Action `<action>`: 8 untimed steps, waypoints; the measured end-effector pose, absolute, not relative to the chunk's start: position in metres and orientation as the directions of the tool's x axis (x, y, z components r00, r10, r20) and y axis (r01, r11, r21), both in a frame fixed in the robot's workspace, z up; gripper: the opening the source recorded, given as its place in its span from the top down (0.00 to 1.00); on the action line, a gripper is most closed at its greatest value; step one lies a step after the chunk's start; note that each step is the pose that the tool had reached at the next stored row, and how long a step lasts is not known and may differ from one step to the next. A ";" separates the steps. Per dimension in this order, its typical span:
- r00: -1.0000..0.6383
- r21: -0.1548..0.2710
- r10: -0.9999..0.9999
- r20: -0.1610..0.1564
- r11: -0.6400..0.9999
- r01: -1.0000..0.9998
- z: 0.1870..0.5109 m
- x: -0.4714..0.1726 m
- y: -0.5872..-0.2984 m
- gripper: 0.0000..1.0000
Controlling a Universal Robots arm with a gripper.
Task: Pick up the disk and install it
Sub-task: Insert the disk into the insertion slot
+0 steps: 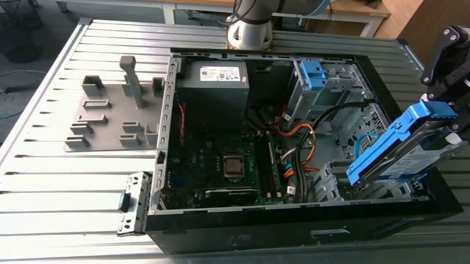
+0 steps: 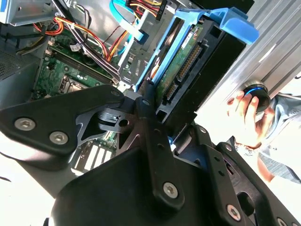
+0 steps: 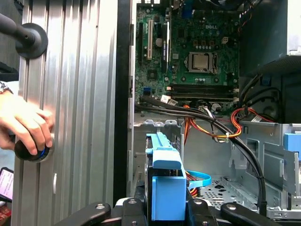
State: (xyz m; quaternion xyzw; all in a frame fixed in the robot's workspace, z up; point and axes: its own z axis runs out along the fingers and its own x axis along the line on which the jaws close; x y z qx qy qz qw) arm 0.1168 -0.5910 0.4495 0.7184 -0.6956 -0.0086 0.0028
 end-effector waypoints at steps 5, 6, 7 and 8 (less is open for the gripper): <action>0.032 0.016 -0.999 -0.009 -0.032 -0.999 0.446 0.113 -0.591 0.64; 0.032 0.016 -0.999 -0.009 -0.032 -0.999 0.445 0.112 -0.591 0.64; 0.032 0.016 -0.999 -0.009 -0.032 -0.999 0.445 0.111 -0.591 0.64; 0.032 0.016 -0.999 -0.009 -0.032 -0.999 0.444 0.111 -0.590 0.64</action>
